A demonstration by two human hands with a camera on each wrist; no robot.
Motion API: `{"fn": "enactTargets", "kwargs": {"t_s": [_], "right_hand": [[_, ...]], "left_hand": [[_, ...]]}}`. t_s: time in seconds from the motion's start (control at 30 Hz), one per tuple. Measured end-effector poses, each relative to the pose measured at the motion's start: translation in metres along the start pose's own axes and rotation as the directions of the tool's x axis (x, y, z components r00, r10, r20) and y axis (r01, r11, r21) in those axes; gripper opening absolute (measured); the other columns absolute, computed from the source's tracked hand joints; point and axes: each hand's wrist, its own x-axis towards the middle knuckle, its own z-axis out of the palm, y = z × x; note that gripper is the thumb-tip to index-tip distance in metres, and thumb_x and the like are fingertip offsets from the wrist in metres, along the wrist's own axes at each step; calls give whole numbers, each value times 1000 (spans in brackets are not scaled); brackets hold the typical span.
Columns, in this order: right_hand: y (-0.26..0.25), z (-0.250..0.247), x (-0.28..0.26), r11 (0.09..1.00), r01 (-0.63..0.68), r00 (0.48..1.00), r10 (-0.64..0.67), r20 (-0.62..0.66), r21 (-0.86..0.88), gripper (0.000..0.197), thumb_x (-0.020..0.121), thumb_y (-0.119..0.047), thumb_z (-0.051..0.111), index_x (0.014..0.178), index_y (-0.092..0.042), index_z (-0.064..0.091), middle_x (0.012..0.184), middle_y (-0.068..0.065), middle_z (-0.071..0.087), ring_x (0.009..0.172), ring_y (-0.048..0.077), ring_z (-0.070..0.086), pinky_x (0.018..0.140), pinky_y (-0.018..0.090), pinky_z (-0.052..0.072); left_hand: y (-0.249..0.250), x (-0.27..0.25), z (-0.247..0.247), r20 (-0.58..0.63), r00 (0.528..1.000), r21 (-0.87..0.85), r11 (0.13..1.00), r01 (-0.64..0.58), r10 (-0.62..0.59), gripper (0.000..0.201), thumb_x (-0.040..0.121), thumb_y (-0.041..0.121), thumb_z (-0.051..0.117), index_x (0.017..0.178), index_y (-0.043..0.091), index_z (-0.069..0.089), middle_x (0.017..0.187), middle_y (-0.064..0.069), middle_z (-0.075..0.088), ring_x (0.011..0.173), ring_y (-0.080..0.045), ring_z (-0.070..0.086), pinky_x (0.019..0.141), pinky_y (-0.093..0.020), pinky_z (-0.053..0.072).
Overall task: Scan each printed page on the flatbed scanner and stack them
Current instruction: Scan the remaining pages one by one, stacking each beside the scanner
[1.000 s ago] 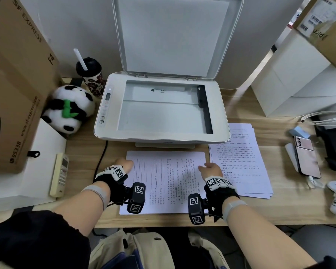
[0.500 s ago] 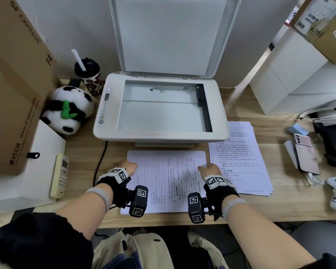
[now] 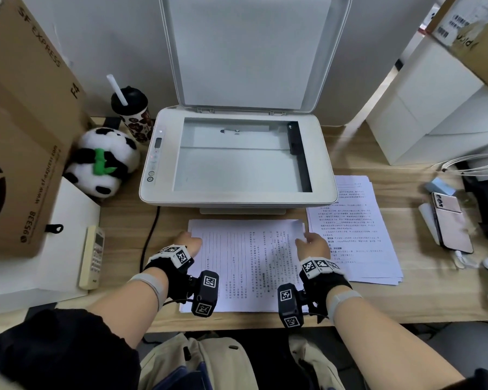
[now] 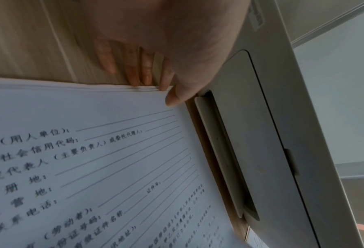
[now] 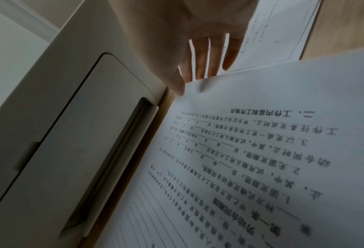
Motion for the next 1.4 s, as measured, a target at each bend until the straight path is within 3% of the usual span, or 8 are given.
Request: {"fn": "enactTargets", "kwargs": {"t_s": [0.1,0.3,0.5,0.6,0.8,0.9,1.13,1.4], "right_hand": [[-1,-2,1,999,17,999,-16,-32,28,29,89,-22,61,65,-27,47,63,-3,46,69,23,47,57,23,33],[-2,-16,2,982,87,996,-91,16,166,32,93,-13,55,121,1,61,122,17,62,116,31,56,98,31,41],[-6,-35,2,938,15,999,-24,22,347,21,92,0,45,92,-3,66,94,26,60,91,35,54,64,19,42],[-9,-44,1,905,-62,995,91,-49,421,26,92,-3,46,108,9,64,114,34,59,110,44,53,90,40,44],[-38,-73,1,883,87,938,83,-336,462,31,89,-4,44,58,-5,41,55,9,33,67,23,27,51,34,20],[-69,-93,1,832,208,906,35,-422,514,30,87,-4,44,59,-3,36,59,9,22,61,19,16,50,32,16],[-157,-131,9,644,531,829,-258,-497,551,13,76,-20,58,65,-25,62,90,14,61,77,16,51,74,32,45],[-180,-124,-1,456,473,873,-358,-331,754,35,84,11,42,66,-15,58,67,-1,60,62,10,56,59,14,46]], "left_hand": [[0,2,-3,18,1000,3,1000,3,-3,54,93,17,47,144,4,33,150,-13,35,132,-30,41,102,-30,36],[-2,5,-13,-25,999,-8,1000,-23,23,12,88,15,51,88,5,56,87,-13,52,74,-24,51,70,-28,35],[0,0,-24,197,980,-254,965,70,-19,49,85,10,65,128,-2,46,60,-7,50,43,-17,44,47,-21,31],[8,-12,-33,381,924,-242,967,73,25,22,87,15,66,103,8,53,49,3,45,35,-6,33,45,-18,24],[51,-46,-67,524,837,-59,987,-150,159,33,90,32,61,64,14,50,45,7,50,31,-3,34,37,-16,25],[82,-68,-92,425,850,-111,950,-292,311,34,91,24,60,61,12,50,41,7,49,28,-3,32,32,-13,26],[137,-96,-160,-152,850,-551,671,-496,504,16,91,30,58,82,17,63,70,2,71,50,-5,54,51,-18,34],[129,-87,-184,-236,832,-669,537,-514,502,64,93,57,28,95,10,72,100,-6,74,82,-18,65,62,-29,33]]}}
